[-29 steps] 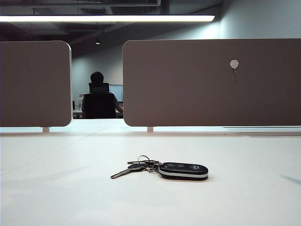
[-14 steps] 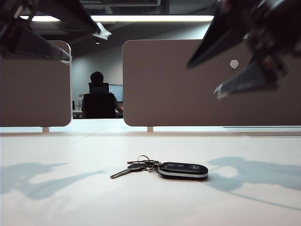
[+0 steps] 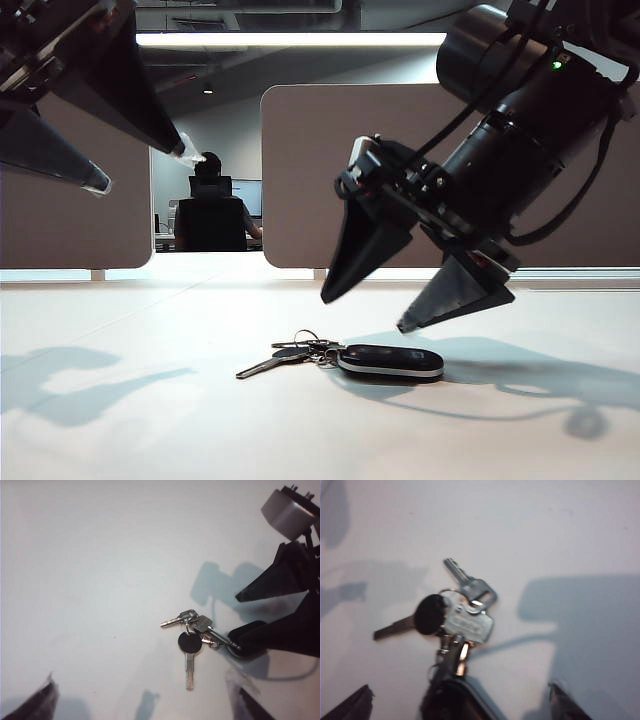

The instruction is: Hang the bunch of keys on the hook.

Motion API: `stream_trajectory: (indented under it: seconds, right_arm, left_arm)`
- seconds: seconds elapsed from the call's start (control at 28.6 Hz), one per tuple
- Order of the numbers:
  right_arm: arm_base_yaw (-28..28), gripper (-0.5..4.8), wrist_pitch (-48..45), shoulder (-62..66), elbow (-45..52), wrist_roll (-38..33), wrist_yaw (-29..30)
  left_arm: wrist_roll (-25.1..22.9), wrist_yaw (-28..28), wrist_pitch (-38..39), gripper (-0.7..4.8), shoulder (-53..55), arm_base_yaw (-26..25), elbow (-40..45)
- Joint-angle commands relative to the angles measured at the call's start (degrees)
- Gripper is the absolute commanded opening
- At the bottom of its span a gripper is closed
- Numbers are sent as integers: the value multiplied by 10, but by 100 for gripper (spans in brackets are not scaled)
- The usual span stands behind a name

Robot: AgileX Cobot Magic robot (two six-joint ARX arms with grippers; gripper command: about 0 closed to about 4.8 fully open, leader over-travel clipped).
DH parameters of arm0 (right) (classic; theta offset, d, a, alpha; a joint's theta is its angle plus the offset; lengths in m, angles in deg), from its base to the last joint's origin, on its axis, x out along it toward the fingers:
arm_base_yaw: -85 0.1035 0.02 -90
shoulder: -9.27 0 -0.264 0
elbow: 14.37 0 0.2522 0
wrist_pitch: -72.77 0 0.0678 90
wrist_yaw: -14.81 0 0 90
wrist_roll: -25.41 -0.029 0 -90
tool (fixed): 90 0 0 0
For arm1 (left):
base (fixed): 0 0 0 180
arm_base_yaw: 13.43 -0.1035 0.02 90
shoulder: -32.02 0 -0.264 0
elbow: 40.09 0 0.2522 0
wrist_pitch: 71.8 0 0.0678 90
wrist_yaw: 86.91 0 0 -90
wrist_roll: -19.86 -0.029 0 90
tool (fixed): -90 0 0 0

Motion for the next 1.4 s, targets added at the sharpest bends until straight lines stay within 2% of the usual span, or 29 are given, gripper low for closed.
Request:
stream_trajectory:
  seconds: [0.03,0.38,0.63,0.73,0.8,0.84,0.87,0.94,0.98,1.19,1.4]
  right_arm:
    - [4,458,2,4,-2,11,-22]
    - [49,458,-20,20,-2,14,-82]
    - [80,446,-17,50,-2,14,-160]
    - [84,382,-8,64,-2,14,-172]
    - [84,263,2,70,-2,14,-172]
    - [84,190,6,71,-2,14,-171]
    - [84,95,9,71,-2,14,-166]
    - [86,5,11,71,-2,14,-155]
    - [86,-8,11,71,-3,14,-147]
    - [85,-8,22,69,-35,16,-146]
    - [82,-8,42,44,-107,64,-150]
  left_arm:
    - [-9,1,3,479,-1,1,-4]
    - [-17,1,5,479,-1,1,-4]
    - [-17,1,21,479,-1,1,-4]
    - [-17,1,35,479,-1,1,-4]
    - [-18,1,45,479,-1,1,-4]
    - [-19,1,48,479,-1,1,-4]
    - [-19,1,52,479,-1,1,-4]
    - [-19,2,56,479,-1,1,-4]
    - [-19,2,56,479,-1,1,-4]
    - [-20,18,55,479,-1,1,-4]
    - [-19,27,55,479,-1,1,-4]
